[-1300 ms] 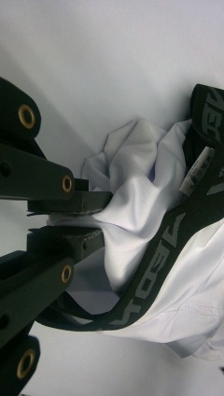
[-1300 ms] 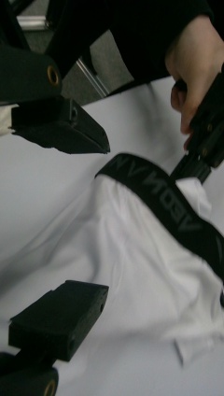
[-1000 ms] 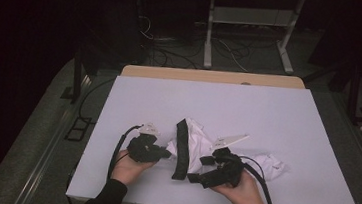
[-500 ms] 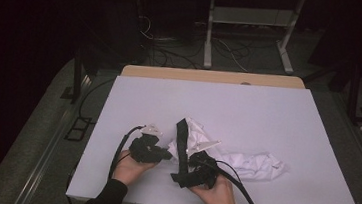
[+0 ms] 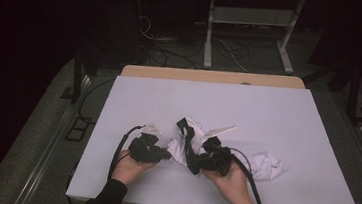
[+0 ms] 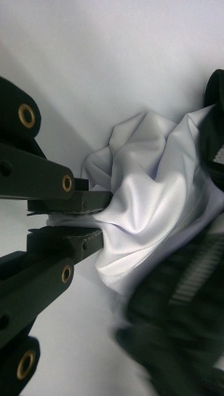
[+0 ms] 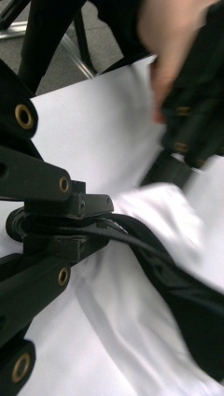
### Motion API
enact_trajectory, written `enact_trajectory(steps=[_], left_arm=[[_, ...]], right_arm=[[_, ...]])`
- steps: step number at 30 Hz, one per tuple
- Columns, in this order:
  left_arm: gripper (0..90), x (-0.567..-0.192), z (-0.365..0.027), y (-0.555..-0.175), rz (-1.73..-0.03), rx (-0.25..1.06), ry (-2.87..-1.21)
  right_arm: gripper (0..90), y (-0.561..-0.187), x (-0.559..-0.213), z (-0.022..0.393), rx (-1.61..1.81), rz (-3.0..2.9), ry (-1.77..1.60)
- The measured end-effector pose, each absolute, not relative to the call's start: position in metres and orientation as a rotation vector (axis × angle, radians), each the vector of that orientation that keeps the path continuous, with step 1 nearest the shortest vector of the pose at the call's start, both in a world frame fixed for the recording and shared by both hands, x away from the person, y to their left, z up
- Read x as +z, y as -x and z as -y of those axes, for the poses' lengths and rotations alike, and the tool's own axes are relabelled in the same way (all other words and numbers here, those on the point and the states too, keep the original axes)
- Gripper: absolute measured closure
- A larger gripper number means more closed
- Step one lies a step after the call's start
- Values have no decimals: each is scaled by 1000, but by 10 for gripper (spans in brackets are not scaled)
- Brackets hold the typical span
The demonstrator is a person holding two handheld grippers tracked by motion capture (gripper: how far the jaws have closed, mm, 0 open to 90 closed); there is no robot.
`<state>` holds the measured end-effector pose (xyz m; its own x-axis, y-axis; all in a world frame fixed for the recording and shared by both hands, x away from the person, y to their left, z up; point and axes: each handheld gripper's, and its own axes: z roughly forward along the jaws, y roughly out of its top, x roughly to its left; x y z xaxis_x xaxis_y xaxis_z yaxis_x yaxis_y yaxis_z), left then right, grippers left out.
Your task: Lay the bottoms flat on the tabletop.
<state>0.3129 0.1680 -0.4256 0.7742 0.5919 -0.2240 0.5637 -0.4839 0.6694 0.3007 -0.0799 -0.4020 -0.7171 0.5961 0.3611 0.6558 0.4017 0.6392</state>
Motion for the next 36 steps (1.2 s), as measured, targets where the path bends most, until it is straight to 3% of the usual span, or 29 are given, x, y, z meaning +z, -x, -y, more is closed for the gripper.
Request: enact_trajectory(steps=[10,17,25,35,36], left_arm=[[822,-418,-168,-310,-834,103,-2174],[822,-414,-168,-308,-821,136,-2154],[821,-406,-160,-302,-766,210,-2132],[821,-408,-112,-291,-631,97,-2159],[822,-410,-101,-288,-596,93,-2187]], right_arm=[[824,-367,-334,140,-1230,2545,1235],[821,-403,-320,172,-1200,2514,1331],[817,-437,-351,208,-1098,2423,1435],[784,-445,-407,244,-1076,2308,1638],[741,-444,-415,253,-1107,2296,1697]])
